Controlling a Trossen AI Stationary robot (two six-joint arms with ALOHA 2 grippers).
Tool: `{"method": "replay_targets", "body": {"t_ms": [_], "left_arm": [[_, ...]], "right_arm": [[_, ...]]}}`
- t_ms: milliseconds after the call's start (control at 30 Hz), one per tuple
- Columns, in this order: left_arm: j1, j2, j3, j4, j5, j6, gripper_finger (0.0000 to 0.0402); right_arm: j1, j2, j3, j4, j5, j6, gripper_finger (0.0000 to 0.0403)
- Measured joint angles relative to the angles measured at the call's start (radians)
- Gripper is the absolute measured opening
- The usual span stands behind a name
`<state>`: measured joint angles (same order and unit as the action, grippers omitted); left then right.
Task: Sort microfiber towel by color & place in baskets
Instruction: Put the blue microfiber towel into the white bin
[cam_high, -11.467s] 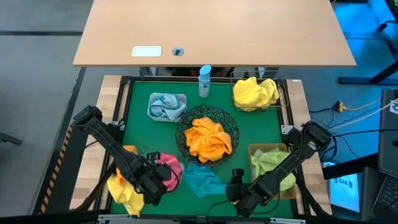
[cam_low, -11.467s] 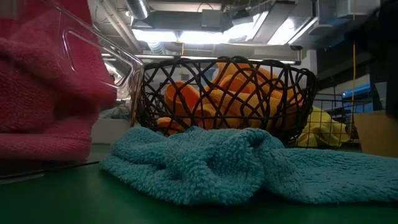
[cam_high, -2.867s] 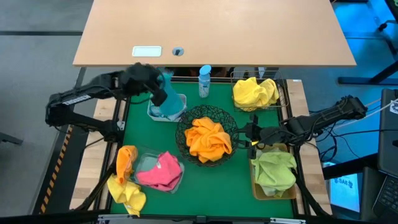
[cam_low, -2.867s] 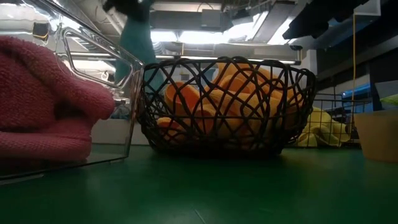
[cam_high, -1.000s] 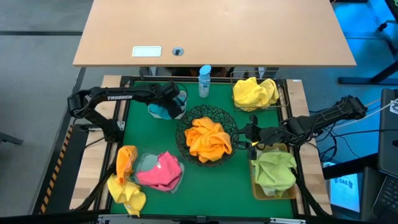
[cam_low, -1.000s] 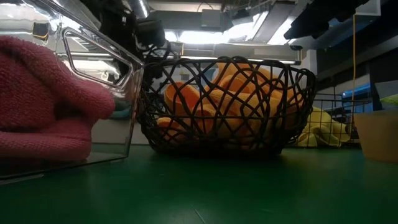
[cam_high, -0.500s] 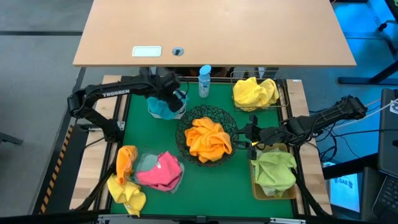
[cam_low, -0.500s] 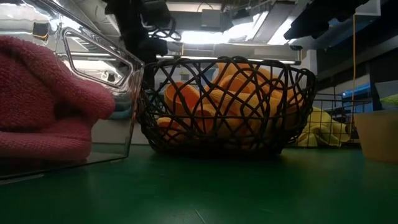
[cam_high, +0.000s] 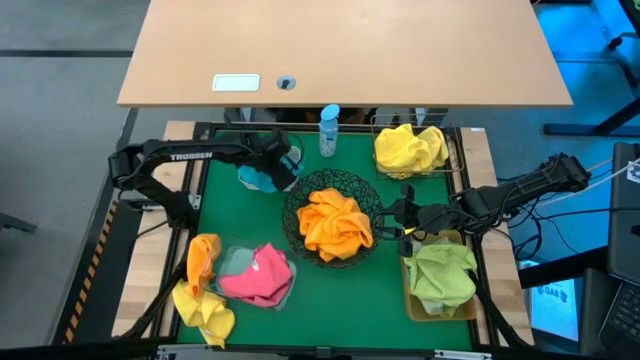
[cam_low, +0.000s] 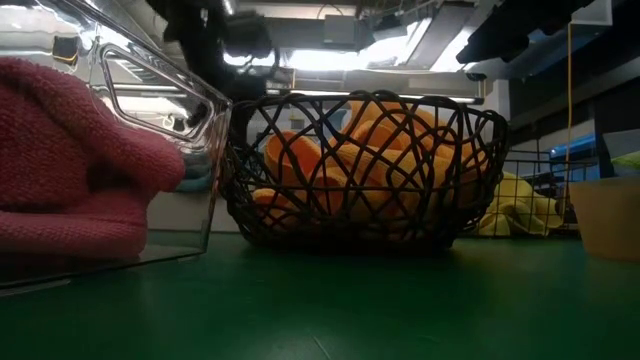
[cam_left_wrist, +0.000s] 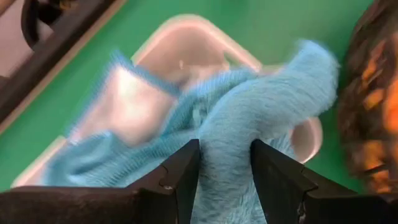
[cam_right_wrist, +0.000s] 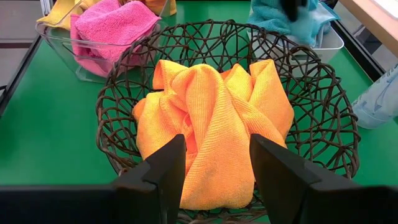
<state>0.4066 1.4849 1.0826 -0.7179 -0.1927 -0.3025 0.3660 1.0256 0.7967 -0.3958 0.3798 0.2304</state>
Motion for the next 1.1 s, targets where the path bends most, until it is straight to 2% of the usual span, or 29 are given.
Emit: {"method": "replay_targets", "body": {"t_ms": [300,533,667,800,1100], "left_arm": [[0.039,-0.002,-0.262,0.273,-0.021,-0.003,0.0139],[0.059,-0.005,-0.314,0.308,-0.025,-0.003,0.0139],[0.048,0.000,-0.272,0.278,-0.026,-0.003,0.0139],[0.037,0.002,-0.180,0.213,-0.022,-0.001,0.0139],[0.035,0.002,0.095,-0.111,-0.022,0.046,0.0139]], "right_arm": [[0.000,0.000,0.000,0.000,0.000,0.000,0.0176],[0.000,0.000,0.000,0.000,0.000,0.000,0.0176],[0.000,0.000,0.000,0.000,0.000,0.000,0.0176],[0.000,0.000,0.000,0.000,0.000,0.000,0.0176],[0.000,0.000,0.000,0.000,0.000,0.000,0.0176]]}}
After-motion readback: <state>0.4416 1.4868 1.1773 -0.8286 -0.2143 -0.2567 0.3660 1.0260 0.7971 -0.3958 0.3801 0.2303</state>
